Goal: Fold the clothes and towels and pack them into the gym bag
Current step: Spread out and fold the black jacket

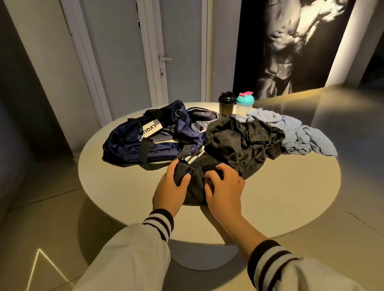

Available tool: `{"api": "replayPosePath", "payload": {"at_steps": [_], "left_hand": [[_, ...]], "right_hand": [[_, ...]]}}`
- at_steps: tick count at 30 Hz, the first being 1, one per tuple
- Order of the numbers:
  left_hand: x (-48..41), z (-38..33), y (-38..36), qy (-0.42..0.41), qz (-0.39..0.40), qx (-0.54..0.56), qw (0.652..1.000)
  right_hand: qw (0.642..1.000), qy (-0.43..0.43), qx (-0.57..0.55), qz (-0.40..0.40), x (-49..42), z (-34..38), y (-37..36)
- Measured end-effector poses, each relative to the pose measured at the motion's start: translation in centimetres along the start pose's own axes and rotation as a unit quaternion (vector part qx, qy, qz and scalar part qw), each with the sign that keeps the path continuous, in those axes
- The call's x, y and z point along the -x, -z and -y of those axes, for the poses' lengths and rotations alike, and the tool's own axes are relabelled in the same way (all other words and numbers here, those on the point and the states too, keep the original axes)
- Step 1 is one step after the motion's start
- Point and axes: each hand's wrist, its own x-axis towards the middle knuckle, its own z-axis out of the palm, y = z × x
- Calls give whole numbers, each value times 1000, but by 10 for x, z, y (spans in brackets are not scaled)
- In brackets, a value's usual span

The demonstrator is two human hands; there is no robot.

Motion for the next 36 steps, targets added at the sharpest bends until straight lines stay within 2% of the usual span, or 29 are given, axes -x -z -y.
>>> {"api": "replayPosePath", "payload": {"at_steps": [5, 11, 18, 24, 29, 33, 36], "left_hand": [[10, 5, 0, -19, 2, -13, 1000], [13, 11, -2, -79, -20, -95, 992], [9, 11, 0, 4, -25, -259, 965], [17, 12, 5, 16, -69, -203, 977], [16, 15, 0, -18, 7, -189, 982], [10, 18, 0, -39, 57, -84, 994], [9, 20, -1, -38, 53, -26, 998]], "right_hand": [[987, -102, -7, 123, 2, -6, -9], [980, -116, -12, 164, 4, -4, -10], [969, -151, 4, 197, 6, 2, 6], [967, -184, -24, 173, 5, 7, 14], [962, -207, -61, 168, 8, 4, 15], [964, -197, -14, 180, 5, 5, 13], [963, -191, 16, 190, 6, 6, 12]]}}
